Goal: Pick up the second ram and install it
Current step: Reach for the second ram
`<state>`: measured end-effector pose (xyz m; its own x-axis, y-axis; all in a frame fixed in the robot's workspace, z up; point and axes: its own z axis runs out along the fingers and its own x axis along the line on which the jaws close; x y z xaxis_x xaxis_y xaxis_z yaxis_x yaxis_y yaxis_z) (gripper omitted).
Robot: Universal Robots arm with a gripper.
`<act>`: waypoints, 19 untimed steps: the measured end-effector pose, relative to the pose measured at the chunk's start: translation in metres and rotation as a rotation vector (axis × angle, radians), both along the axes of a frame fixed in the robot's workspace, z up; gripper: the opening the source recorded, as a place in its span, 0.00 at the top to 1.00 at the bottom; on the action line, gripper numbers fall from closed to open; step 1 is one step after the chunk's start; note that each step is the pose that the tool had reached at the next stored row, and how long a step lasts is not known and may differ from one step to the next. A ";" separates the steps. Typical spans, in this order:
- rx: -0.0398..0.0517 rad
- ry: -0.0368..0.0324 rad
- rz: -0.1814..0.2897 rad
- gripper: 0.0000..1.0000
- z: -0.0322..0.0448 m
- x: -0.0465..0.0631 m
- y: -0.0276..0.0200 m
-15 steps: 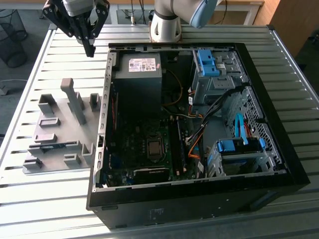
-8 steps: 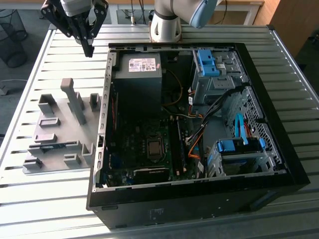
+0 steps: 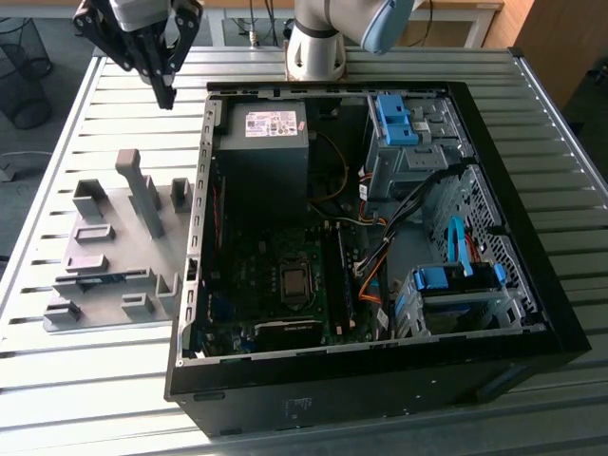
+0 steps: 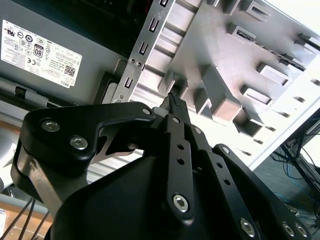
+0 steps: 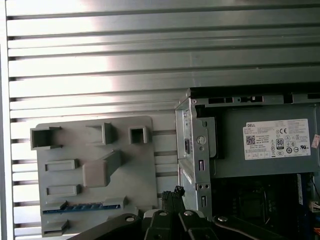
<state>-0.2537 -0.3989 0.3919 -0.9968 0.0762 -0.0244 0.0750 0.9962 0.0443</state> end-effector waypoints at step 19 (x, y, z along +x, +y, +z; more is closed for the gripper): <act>0.0000 -0.0001 0.000 0.90 -0.0002 -0.010 0.0000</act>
<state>-0.2635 -0.3989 0.3917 -0.9968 0.0762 -0.0245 0.0751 0.9962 0.0444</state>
